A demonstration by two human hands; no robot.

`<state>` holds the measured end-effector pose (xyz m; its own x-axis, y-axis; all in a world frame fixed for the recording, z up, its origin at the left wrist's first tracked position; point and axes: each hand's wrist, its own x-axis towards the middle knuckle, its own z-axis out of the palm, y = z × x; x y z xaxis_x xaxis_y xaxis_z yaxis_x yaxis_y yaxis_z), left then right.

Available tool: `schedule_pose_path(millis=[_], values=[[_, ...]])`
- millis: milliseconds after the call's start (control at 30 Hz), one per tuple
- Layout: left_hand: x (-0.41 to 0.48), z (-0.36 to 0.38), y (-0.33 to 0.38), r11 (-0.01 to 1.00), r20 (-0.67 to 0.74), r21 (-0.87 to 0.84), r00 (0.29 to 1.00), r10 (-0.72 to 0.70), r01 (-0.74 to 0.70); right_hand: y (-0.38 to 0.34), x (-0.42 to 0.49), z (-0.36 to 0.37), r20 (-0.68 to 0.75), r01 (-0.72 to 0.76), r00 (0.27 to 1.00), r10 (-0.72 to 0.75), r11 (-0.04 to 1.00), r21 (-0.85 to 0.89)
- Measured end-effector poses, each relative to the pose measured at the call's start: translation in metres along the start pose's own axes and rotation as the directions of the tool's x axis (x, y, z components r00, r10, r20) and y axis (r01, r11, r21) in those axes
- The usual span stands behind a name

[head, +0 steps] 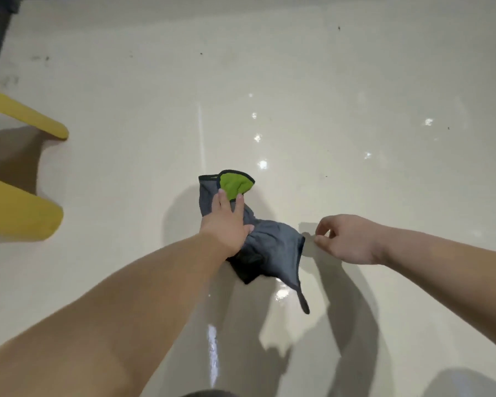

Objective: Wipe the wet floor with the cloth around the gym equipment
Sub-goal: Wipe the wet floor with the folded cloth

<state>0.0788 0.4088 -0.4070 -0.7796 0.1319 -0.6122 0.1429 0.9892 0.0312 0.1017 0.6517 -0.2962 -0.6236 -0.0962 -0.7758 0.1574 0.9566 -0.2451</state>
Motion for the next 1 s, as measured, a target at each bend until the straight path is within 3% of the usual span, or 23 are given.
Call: schedule_pose_path(millis=[200, 433, 633, 733, 1000], values=[[0.005, 0.002, -0.008, 0.979, 0.0, -0.07, 0.981, -0.194, 0.193, -0.049, 0.022, 0.001, 0.077, 0.076, 0.995, -0.068, 0.991, -0.106], [-0.011, 0.001, -0.039, 0.98, 0.059, -0.162, 0.992, -0.107, 0.116, -0.073, 0.063, -0.001, 0.021, 0.078, 0.997, -0.078, 0.996, 0.032], [-0.063, 0.022, -0.059, 0.901, 0.198, -0.167, 0.909, -0.367, 0.4, -0.087, 0.099, 0.014, 0.139, 0.253, 0.962, -0.235, 0.958, -0.131], [-0.085, 0.011, -0.081, 0.881, 0.24, -0.27, 0.913, -0.329, 0.388, -0.096, 0.115, 0.008, 0.16, 0.316, 0.943, -0.291, 0.935, -0.162], [-0.137, -0.062, -0.043, 0.943, 0.28, -0.174, 0.932, -0.229, 0.283, -0.104, 0.113, -0.005, 0.048, 0.372, 0.928, -0.369, 0.916, -0.147]])
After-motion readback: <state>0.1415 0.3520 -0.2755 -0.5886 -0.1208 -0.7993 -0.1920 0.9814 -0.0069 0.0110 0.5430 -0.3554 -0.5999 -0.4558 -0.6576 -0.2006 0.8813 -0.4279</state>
